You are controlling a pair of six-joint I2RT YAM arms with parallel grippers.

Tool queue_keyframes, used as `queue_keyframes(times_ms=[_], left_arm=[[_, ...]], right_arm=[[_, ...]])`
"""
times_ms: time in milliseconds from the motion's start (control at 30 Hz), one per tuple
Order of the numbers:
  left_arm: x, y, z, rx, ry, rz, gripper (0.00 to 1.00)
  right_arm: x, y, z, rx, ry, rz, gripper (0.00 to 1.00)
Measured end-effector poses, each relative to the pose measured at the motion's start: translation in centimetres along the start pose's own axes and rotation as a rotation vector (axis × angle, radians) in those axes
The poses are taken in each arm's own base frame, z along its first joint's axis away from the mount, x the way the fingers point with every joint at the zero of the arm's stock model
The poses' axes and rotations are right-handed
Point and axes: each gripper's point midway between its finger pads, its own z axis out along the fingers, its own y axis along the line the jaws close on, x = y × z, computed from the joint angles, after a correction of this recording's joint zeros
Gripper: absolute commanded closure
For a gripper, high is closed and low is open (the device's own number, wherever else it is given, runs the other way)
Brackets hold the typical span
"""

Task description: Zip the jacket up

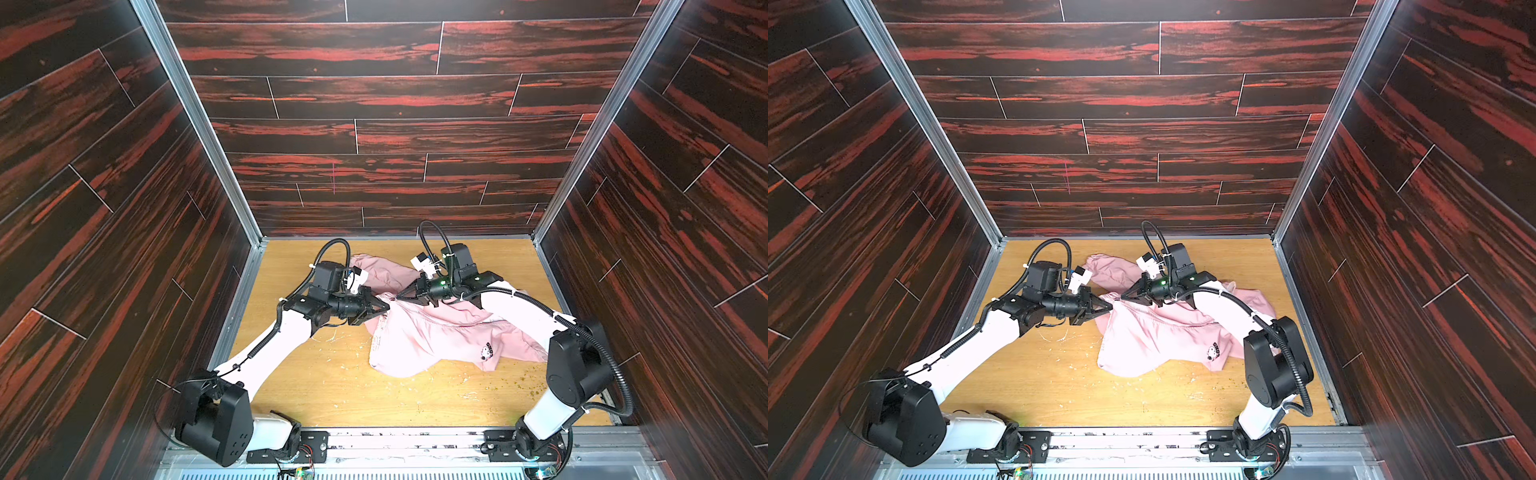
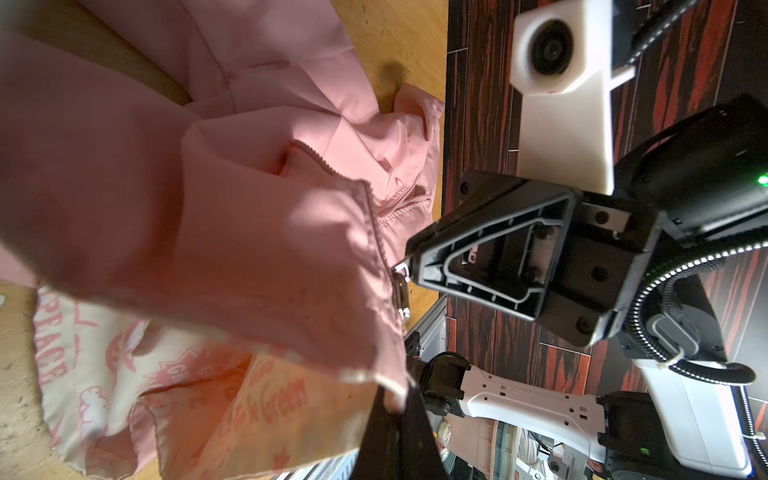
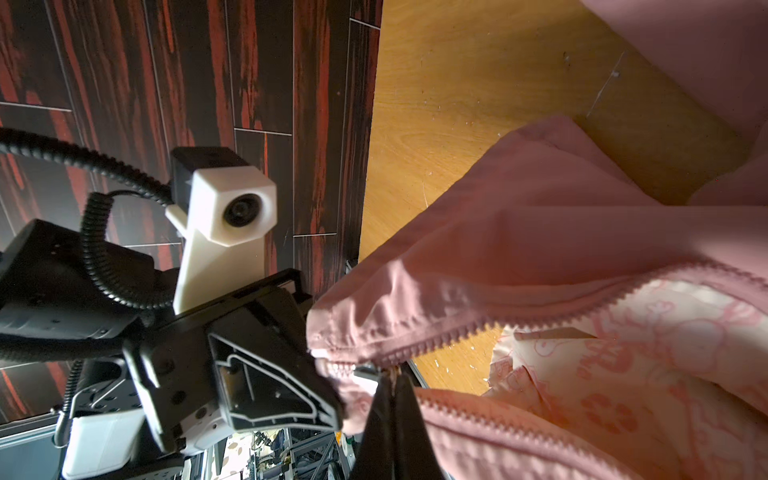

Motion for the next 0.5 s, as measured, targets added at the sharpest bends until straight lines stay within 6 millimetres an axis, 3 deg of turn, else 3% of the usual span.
queue_keyframes(times_ms=[100,167,233,300,500], left_arm=[[-0.09,-0.2,-0.39,0.004,-0.01,0.004,1.0],[-0.1,-0.26,-0.43,0.007,-0.01,-0.002,0.76],[-0.15,-0.3,-0.45,0.009,-0.012,-0.011,0.59],[-0.3,-0.4,-0.48,0.015,-0.016,-0.024,0.49],[-0.81,-0.56,-0.21,0.047,-0.038,-0.057,0.45]], right_arm=[[-0.04,-0.35,0.0,0.017,-0.006,0.001,1.0],[-0.03,-0.33,0.0,0.016,-0.005,-0.001,1.0],[-0.04,-0.35,-0.01,0.017,-0.006,-0.001,1.0],[-0.02,-0.35,-0.02,0.016,-0.004,0.0,1.0],[0.14,-0.17,-0.01,0.006,0.005,0.0,1.0]])
